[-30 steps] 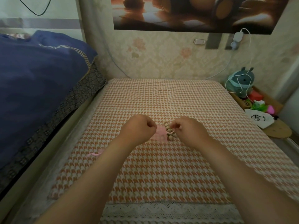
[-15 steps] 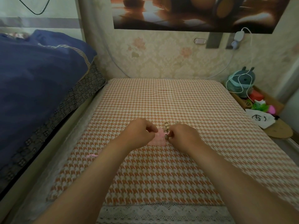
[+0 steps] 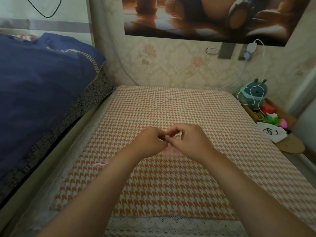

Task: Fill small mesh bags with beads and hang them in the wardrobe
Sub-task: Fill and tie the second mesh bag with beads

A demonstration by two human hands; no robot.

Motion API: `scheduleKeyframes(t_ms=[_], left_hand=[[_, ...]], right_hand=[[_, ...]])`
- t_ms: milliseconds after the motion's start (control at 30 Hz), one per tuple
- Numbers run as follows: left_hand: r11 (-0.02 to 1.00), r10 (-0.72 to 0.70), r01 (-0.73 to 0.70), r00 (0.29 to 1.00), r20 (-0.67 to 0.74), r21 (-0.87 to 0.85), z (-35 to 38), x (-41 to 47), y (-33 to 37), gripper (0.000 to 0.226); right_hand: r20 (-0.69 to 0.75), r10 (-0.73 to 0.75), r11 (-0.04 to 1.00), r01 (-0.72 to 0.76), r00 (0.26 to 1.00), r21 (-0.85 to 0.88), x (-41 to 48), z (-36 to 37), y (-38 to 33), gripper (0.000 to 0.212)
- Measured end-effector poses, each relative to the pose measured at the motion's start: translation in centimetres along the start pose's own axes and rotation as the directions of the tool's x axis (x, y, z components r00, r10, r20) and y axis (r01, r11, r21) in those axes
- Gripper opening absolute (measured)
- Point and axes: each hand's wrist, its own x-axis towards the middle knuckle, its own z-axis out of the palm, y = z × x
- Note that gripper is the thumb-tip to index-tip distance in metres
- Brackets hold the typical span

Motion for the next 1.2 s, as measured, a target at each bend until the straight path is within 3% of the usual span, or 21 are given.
scheduleKeyframes(t_ms=[400, 700, 767, 900, 1033, 1200], left_hand=[[0.998, -0.051, 0.051, 0.998, 0.023, -0.019, 0.1, -0.2, 0.0, 0.017], [0.995, -0.026, 0.029, 0.999, -0.04, 0.09, -0.5, 0.2, -0.2, 0.02], [0.996, -0.022, 0.026, 0.998, -0.052, 0.088, -0.4, 0.1, -0.1, 0.017], [0.997, -0.035, 0.04, 0.997, -0.072, 0.07, -0.2, 0.3, -0.1, 0.011], [0.998, -0.059, 0.062, 0.996, -0.064, 0.034, -0.5, 0.5, -0.4, 0.01], [0.997, -0.07, 0.071, 0.996, -0.062, 0.023, -0.5, 0.5, -1.0, 0.012]], right_hand=[[0.098, -0.092, 0.944, 0.118, 0.991, -0.308, 0.5, -0.2, 0.9, 0.019], [0.233, 0.033, 0.961, 0.033, 0.972, -0.273, 0.5, -0.8, 1.7, 0.019], [0.204, 0.05, 0.982, -0.011, 0.978, -0.19, 0.6, -1.0, 1.9, 0.018], [0.013, 0.11, 0.992, -0.109, 0.994, -0.062, 1.0, -1.0, 3.1, 0.017], [0.057, 0.198, 0.954, -0.179, 0.979, -0.242, 1.0, 0.1, 5.2, 0.016], [0.159, 0.185, 0.926, -0.118, 0.97, -0.358, 1.3, 1.9, 5.7, 0.022]])
